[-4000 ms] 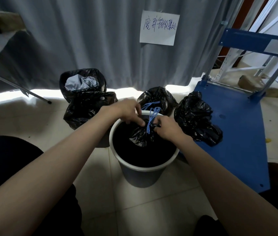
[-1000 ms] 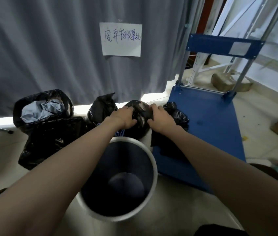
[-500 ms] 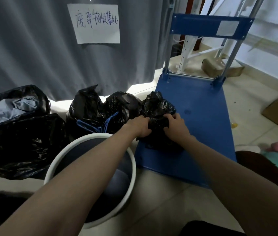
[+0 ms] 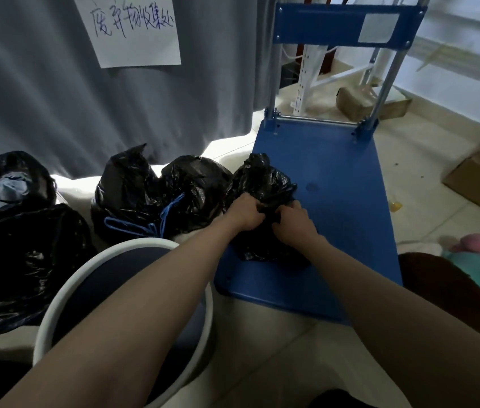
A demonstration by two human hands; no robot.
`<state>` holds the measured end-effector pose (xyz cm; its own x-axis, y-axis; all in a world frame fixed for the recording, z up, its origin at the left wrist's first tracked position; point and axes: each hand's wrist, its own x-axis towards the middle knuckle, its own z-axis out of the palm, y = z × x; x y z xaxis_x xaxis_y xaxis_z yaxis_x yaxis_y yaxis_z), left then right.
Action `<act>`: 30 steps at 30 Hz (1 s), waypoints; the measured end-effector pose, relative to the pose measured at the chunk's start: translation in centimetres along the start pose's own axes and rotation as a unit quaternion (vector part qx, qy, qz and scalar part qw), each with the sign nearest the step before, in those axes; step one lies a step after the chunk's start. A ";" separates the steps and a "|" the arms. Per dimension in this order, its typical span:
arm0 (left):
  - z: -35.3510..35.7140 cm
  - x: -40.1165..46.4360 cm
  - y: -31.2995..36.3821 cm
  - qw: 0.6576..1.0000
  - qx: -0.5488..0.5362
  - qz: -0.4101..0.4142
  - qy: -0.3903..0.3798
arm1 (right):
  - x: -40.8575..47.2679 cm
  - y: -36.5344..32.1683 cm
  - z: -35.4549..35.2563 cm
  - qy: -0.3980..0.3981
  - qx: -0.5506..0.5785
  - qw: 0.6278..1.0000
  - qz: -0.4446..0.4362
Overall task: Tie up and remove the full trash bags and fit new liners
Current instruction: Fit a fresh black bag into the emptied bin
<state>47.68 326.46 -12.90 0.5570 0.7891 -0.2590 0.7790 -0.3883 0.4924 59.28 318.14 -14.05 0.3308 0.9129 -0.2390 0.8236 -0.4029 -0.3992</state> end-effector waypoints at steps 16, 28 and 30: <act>-12.4 -9.7 8.1 0.915 -0.316 0.207 0.140 | -5.4 -3.8 -7.9 0.181 0.170 0.969 0.013; -14.2 -14.3 4.1 0.966 -0.054 0.105 0.230 | -8.9 -9.6 -13.7 0.325 0.357 0.864 -0.140; -14.2 -14.5 4.3 0.964 -0.050 0.088 0.244 | -9.6 -10.4 -14.4 0.356 0.332 0.853 -0.188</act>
<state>38.85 320.11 4.77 0.4571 0.8545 0.2466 0.6397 -0.5085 0.5763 54.22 314.47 5.15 0.4916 0.6989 0.5195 0.5688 0.1941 -0.7993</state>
